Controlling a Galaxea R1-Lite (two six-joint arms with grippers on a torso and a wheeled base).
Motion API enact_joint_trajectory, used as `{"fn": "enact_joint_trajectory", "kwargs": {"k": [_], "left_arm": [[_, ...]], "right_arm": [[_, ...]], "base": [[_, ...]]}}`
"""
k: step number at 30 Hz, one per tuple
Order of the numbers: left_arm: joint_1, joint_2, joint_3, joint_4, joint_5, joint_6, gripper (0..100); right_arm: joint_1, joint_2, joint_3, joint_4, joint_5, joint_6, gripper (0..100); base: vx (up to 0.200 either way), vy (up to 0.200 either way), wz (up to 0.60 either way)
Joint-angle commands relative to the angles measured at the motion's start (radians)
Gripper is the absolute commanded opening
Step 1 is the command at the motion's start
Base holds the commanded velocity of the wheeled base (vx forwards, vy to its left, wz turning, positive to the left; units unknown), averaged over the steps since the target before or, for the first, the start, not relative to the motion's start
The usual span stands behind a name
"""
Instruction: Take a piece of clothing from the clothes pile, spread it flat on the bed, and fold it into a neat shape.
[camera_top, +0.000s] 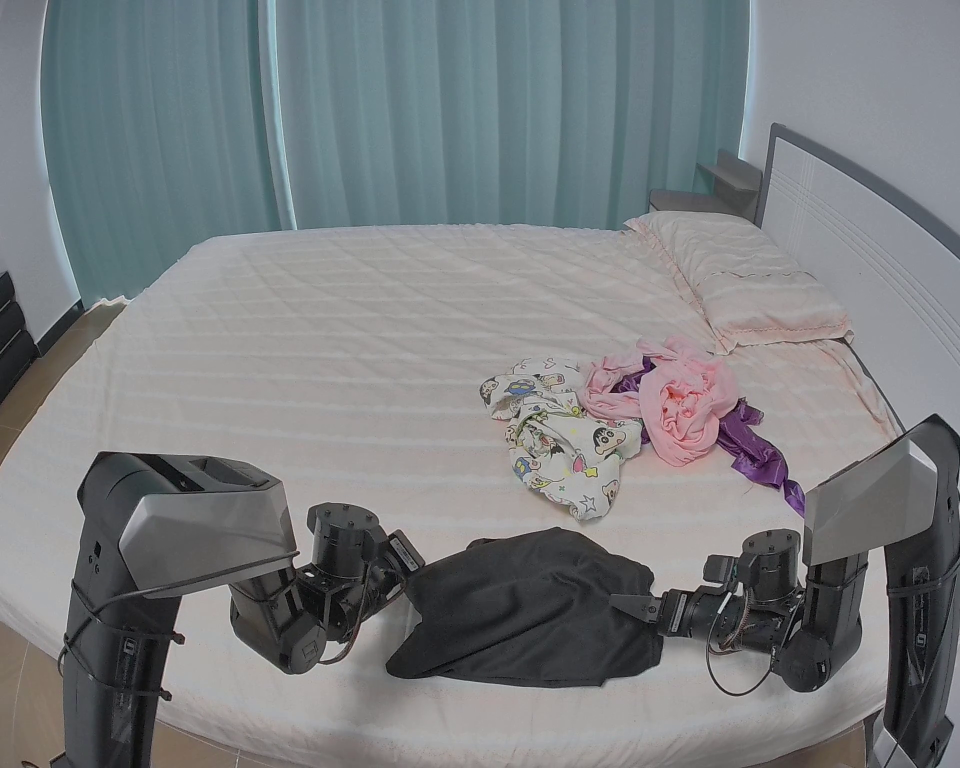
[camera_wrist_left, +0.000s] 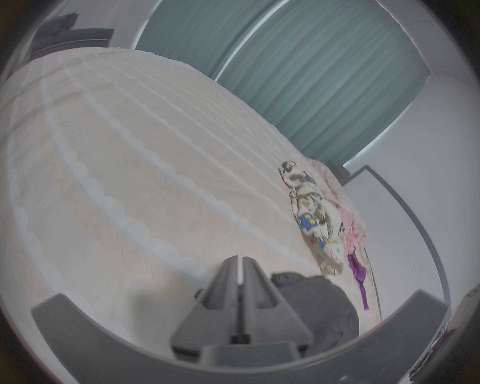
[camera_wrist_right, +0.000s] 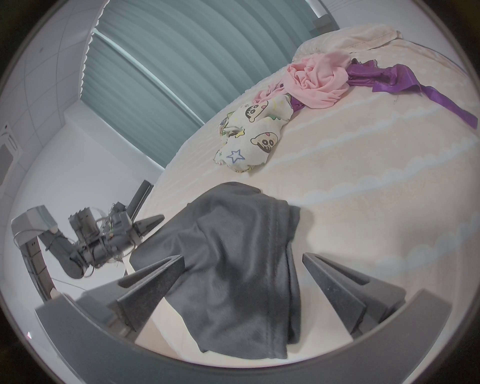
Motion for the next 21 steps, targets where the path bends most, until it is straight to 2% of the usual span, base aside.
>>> {"fn": "enact_joint_trajectory", "kwargs": {"k": [1, 2, 3, 4, 13, 14, 21], "left_arm": [[0.032, 0.004, -0.038, -0.003, 0.006, -0.036, 0], [0.032, 0.004, -0.038, -0.003, 0.006, -0.036, 0], [0.04, 0.004, -0.05, -0.003, 0.007, -0.041, 0], [0.041, 0.004, -0.044, -0.003, 0.007, -0.041, 0], [0.001, -0.024, 0.045, 0.004, -0.034, -0.042, 0], [-0.002, -0.024, 0.051, 0.002, -0.034, -0.042, 100], [0.024, -0.062, 0.083, 0.008, -0.036, -0.041, 100]], "right_arm": [[-0.031, -0.001, 0.035, -0.01, 0.055, -0.036, 100], [-0.031, -0.001, 0.035, -0.01, 0.055, -0.036, 100], [-0.039, -0.002, 0.055, -0.01, 0.101, -0.044, 100], [-0.039, -0.001, 0.058, -0.01, 0.111, -0.047, 100], [-0.035, 0.01, 0.047, -0.01, 0.109, -0.045, 100], [-0.035, 0.008, 0.047, -0.01, 0.109, -0.045, 100], [-0.032, 0.005, 0.052, -0.01, 0.109, -0.045, 100]], "base": [[0.0, 0.0, 0.0], [0.0, 0.0, 0.0], [0.0, 0.0, 0.0], [0.0, 0.0, 0.0], [0.0, 0.0, 0.0], [0.0, 0.0, 0.0], [0.0, 0.0, 0.0]]}}
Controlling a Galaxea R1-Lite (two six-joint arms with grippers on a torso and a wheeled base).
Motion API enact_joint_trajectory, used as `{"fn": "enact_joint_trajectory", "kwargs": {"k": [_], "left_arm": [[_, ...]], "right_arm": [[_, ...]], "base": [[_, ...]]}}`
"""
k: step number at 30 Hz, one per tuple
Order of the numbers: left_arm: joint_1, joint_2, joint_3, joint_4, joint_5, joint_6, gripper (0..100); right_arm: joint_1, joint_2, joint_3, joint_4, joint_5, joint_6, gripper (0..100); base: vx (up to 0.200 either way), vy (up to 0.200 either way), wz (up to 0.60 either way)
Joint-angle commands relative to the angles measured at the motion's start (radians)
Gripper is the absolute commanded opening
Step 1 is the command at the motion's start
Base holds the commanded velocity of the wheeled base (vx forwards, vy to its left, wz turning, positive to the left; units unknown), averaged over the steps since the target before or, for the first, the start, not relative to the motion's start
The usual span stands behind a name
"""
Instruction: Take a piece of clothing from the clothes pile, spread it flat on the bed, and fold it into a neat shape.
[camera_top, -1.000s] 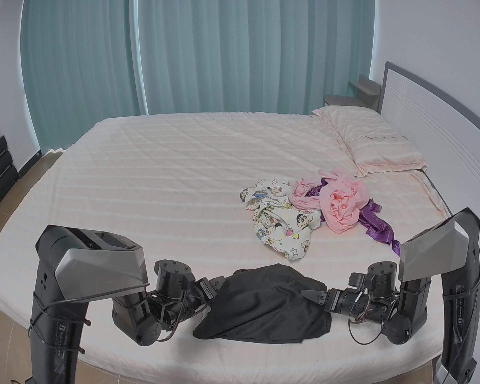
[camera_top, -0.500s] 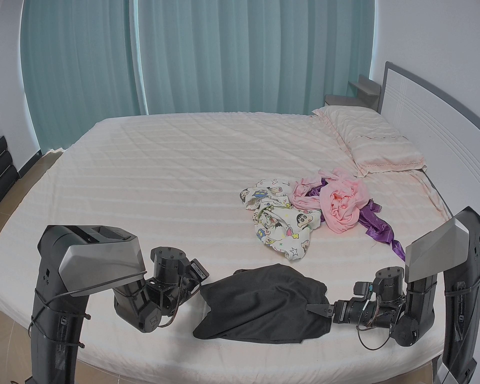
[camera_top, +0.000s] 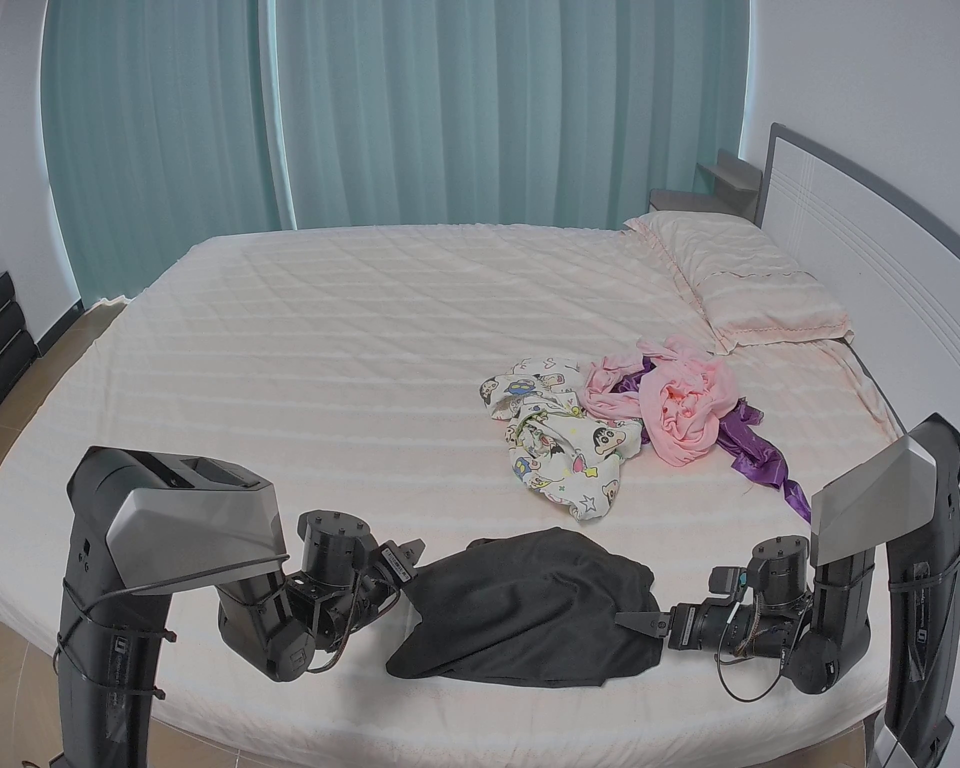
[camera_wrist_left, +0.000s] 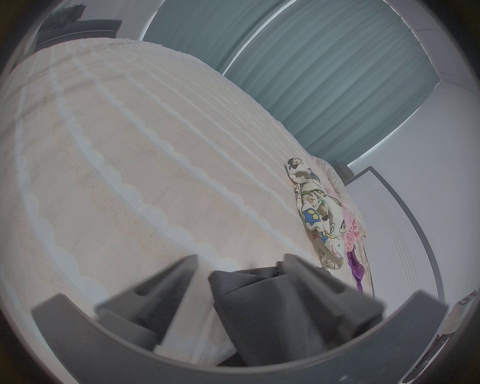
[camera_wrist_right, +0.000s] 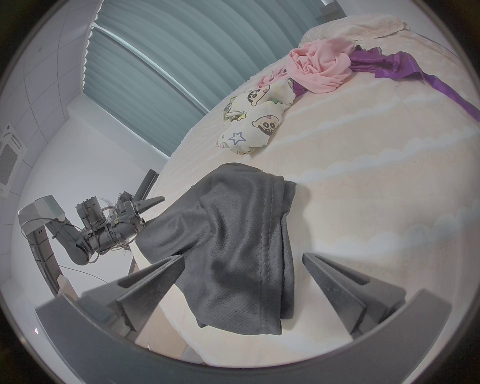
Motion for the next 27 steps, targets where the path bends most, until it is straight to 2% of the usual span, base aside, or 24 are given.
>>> {"fn": "enact_joint_trajectory", "kwargs": {"k": [1, 5, 14, 27], "left_arm": [[0.029, -0.042, 0.016, 0.008, -0.008, -0.005, 100], [0.026, -0.039, 0.003, 0.008, -0.015, -0.005, 100], [-0.058, -0.014, 0.01, 0.008, -0.027, -0.005, 100], [-0.072, -0.013, 0.033, 0.011, -0.026, -0.001, 100]], "right_arm": [[0.003, -0.003, 0.0, -0.011, 0.0, 0.002, 100], [0.005, -0.004, -0.001, -0.011, 0.0, 0.002, 100], [0.006, -0.007, 0.003, -0.012, -0.001, 0.0, 100], [0.008, -0.009, 0.002, -0.012, -0.003, 0.0, 100]], "base": [[0.0, 0.0, 0.0], [0.0, 0.0, 0.0], [0.0, 0.0, 0.0], [0.0, 0.0, 0.0]]}}
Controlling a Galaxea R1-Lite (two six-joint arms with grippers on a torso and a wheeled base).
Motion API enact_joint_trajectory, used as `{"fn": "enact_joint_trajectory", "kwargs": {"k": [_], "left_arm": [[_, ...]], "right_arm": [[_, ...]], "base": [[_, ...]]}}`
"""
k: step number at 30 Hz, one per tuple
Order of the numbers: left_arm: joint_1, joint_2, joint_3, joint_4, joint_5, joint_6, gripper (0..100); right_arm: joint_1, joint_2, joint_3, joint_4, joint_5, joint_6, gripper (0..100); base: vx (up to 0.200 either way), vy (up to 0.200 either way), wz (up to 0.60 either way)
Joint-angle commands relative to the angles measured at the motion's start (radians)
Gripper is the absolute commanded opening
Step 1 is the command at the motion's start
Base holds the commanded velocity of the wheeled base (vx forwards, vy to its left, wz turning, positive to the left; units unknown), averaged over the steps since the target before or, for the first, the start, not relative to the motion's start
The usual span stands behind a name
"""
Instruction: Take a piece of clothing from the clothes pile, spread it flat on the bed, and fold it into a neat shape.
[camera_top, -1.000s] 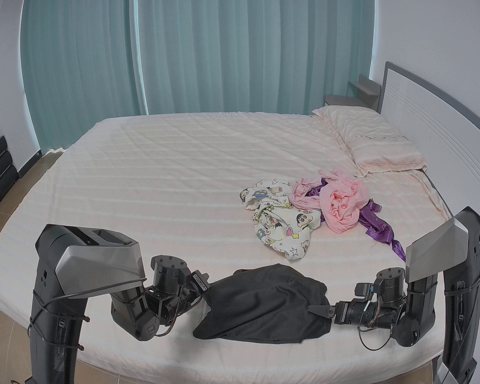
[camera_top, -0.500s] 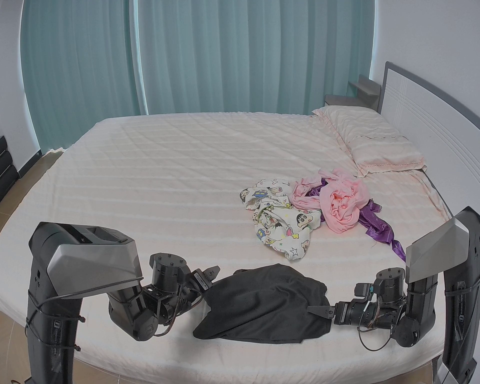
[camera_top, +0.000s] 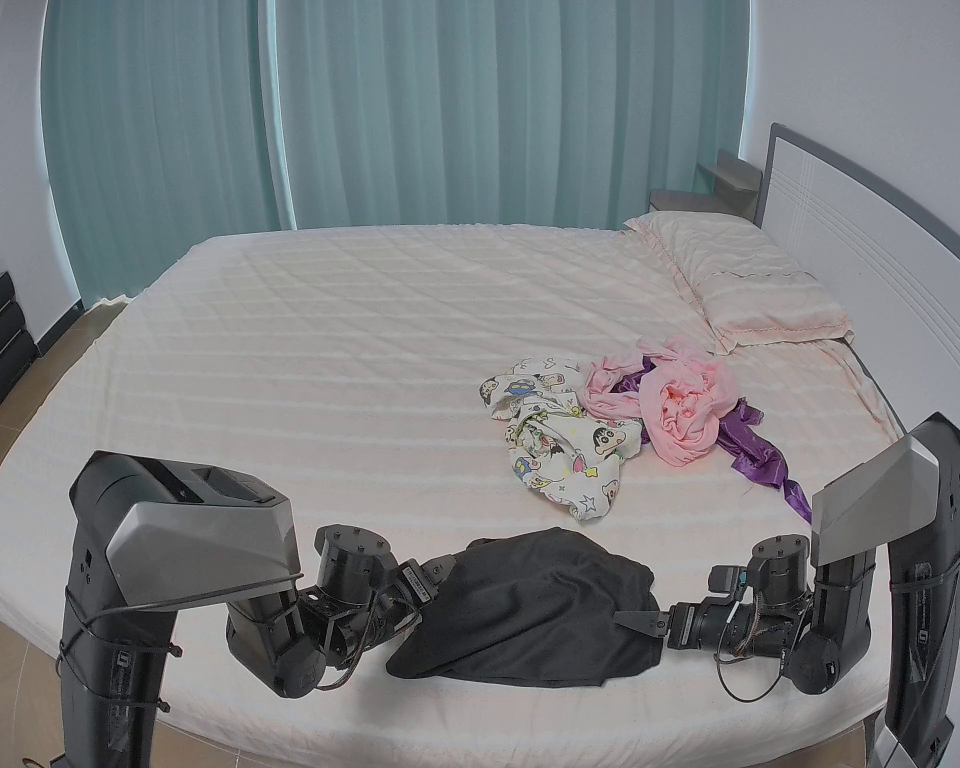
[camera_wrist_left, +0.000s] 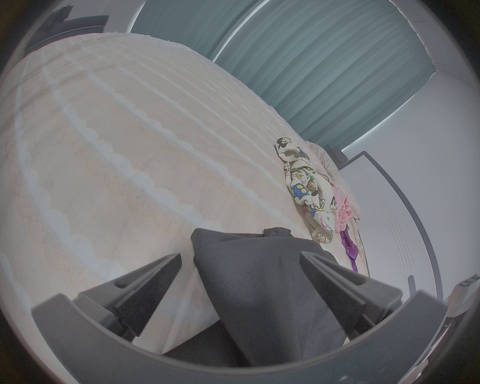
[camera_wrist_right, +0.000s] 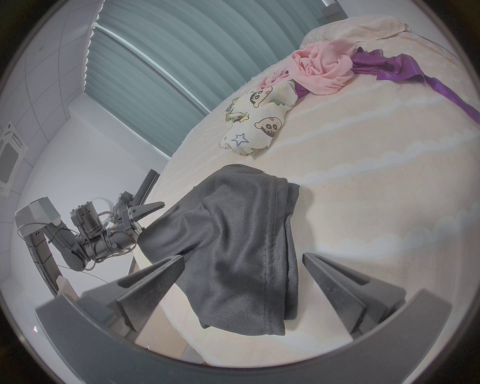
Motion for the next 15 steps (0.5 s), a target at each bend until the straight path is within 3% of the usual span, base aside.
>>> {"fn": "enact_joint_trajectory", "kwargs": {"k": [1, 7, 8, 15], "left_arm": [[-0.004, 0.006, -0.014, 0.007, 0.0, 0.0, 100], [0.004, 0.006, -0.117, 0.149, -0.001, -0.003, 100], [0.006, 0.005, -0.126, 0.161, 0.0, -0.005, 0], [0.019, 0.008, -0.155, 0.159, 0.008, -0.025, 0]], "right_arm": [[0.001, 0.001, 0.0, -0.012, 0.0, 0.0, 100], [0.002, 0.001, 0.005, -0.012, 0.0, 0.0, 100], [0.002, 0.003, 0.006, -0.012, 0.0, -0.002, 100], [-0.008, 0.003, 0.034, -0.012, 0.011, -0.005, 100]], "base": [[0.0, 0.0, 0.0], [0.0, 0.0, 0.0], [0.0, 0.0, 0.0], [0.0, 0.0, 0.0]]}}
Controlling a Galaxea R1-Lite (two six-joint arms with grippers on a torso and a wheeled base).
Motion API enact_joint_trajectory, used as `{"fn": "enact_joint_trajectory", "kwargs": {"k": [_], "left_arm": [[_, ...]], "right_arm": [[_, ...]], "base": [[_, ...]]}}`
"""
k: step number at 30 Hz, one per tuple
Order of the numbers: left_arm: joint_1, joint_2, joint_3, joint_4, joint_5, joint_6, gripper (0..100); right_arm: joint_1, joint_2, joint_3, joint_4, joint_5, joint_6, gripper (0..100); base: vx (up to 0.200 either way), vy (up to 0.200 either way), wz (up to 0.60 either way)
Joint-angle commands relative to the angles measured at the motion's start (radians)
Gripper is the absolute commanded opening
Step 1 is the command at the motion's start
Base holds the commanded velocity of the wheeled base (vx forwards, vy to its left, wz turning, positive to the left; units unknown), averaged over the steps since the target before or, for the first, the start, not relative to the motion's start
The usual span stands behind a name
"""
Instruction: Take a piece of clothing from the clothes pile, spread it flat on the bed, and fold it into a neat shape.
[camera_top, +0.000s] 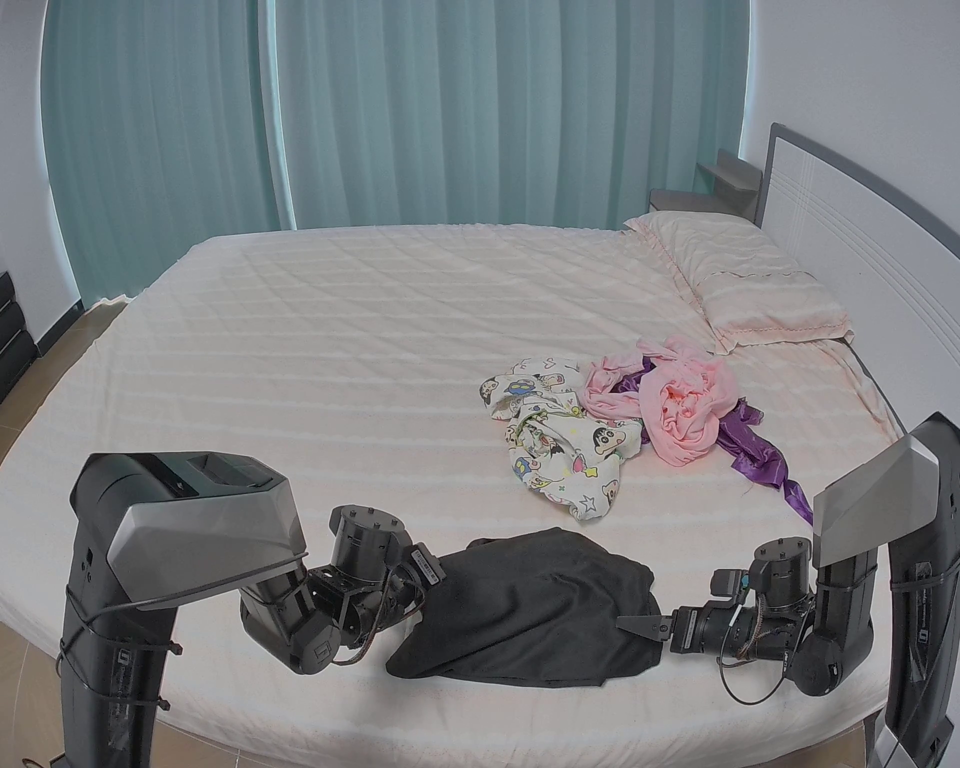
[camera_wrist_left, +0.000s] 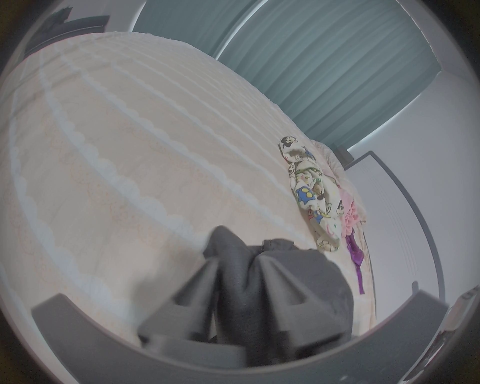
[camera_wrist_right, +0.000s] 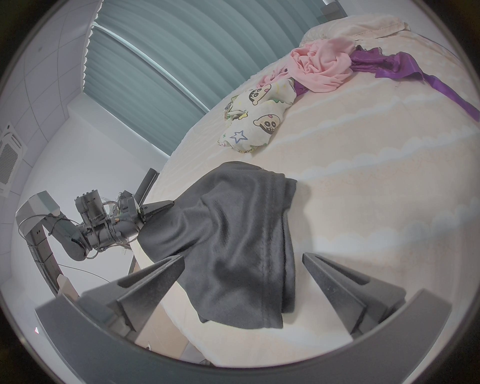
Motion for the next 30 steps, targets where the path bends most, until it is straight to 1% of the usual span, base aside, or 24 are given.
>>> {"fn": "enact_joint_trajectory", "kwargs": {"k": [1, 4, 5, 7, 8, 9, 10, 16, 21, 24, 25, 26, 30], "left_arm": [[0.01, 0.002, -0.022, -0.001, 0.003, -0.025, 0], [0.011, 0.001, -0.023, -0.004, 0.008, -0.048, 0], [0.011, 0.001, -0.02, -0.016, 0.008, -0.051, 0], [0.011, 0.001, -0.02, -0.018, 0.008, -0.051, 0], [0.017, 0.004, -0.013, -0.059, 0.008, -0.051, 0], [0.019, 0.005, -0.013, -0.069, 0.008, -0.051, 0], [0.022, 0.007, -0.011, -0.084, 0.008, -0.051, 0], [0.048, 0.022, -0.02, -0.109, 0.006, -0.044, 0], [0.065, 0.028, -0.023, -0.115, 0.005, -0.042, 0], [0.085, 0.045, -0.029, -0.116, 0.005, 0.005, 0], [0.085, 0.047, -0.029, -0.116, 0.005, 0.007, 0], [0.093, 0.062, -0.04, -0.125, 0.006, 0.033, 0], [0.094, 0.065, -0.043, -0.122, 0.005, 0.041, 0]], "right_arm": [[-0.005, 0.004, 0.024, -0.01, 0.005, -0.009, 100], [-0.003, 0.015, 0.036, -0.01, 0.01, -0.049, 100], [-0.003, 0.027, 0.041, -0.01, 0.018, -0.077, 100], [-0.003, 0.029, 0.042, -0.01, 0.019, -0.081, 100], [0.006, 0.046, 0.042, -0.01, 0.03, -0.104, 100], [0.007, 0.052, 0.039, -0.01, 0.03, -0.108, 100], [0.012, 0.064, 0.033, -0.01, 0.028, -0.115, 0], [0.027, 0.073, 0.052, -0.01, 0.032, -0.131, 0], [0.023, 0.078, 0.056, -0.01, 0.032, -0.147, 0], [0.02, 0.064, 0.096, -0.01, 0.035, -0.158, 0], [0.02, 0.062, 0.096, -0.01, 0.035, -0.158, 0], [0.013, 0.062, 0.099, -0.01, 0.036, -0.169, 0], [0.007, 0.062, 0.104, -0.01, 0.036, -0.181, 0]], "base": [[0.0, 0.0, 0.0], [0.0, 0.0, 0.0], [0.0, 0.0, 0.0], [0.0, 0.0, 0.0], [0.0, 0.0, 0.0], [0.0, 0.0, 0.0], [0.0, 0.0, 0.0], [0.0, 0.0, 0.0], [0.0, 0.0, 0.0], [0.0, 0.0, 0.0], [0.0, 0.0, 0.0], [0.0, 0.0, 0.0], [0.0, 0.0, 0.0]]}}
